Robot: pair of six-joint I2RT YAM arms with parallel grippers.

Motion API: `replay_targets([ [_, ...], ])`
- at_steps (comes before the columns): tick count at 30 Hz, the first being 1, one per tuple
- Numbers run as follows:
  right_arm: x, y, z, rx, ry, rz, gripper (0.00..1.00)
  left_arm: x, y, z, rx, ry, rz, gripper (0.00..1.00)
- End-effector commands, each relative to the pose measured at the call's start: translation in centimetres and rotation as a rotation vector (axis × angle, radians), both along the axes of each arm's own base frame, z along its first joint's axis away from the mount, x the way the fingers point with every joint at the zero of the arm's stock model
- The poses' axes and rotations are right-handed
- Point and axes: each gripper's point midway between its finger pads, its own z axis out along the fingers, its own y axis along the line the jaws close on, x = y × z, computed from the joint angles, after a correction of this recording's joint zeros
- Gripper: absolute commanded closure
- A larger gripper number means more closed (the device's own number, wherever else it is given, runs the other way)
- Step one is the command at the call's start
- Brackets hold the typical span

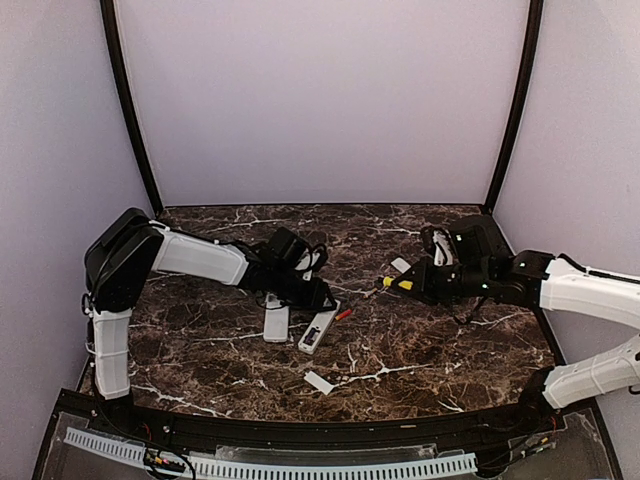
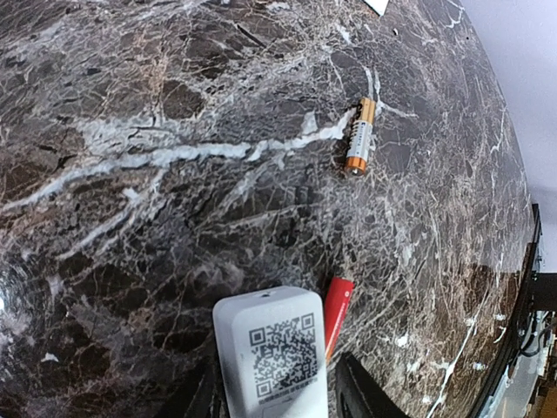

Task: Unload the batteries from the remote control
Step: Adjust the remote control without the battery cover at the center of the board.

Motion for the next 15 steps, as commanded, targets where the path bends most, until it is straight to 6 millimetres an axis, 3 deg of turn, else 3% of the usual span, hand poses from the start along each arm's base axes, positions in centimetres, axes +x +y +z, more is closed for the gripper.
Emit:
replay_targets([
  [1, 0.3, -0.6, -0.1, -0.006, -0.019, -0.021, 1.0, -0.6, -0.8, 0.5, -0.018, 0.01, -0.038, 0.54],
  [15, 0.7, -0.3, -0.3, -0.008, -0.021, -0.026, 1.0, -2.0, -2.7, 0.9, -0.08, 0.011, -0.121, 0.54],
])
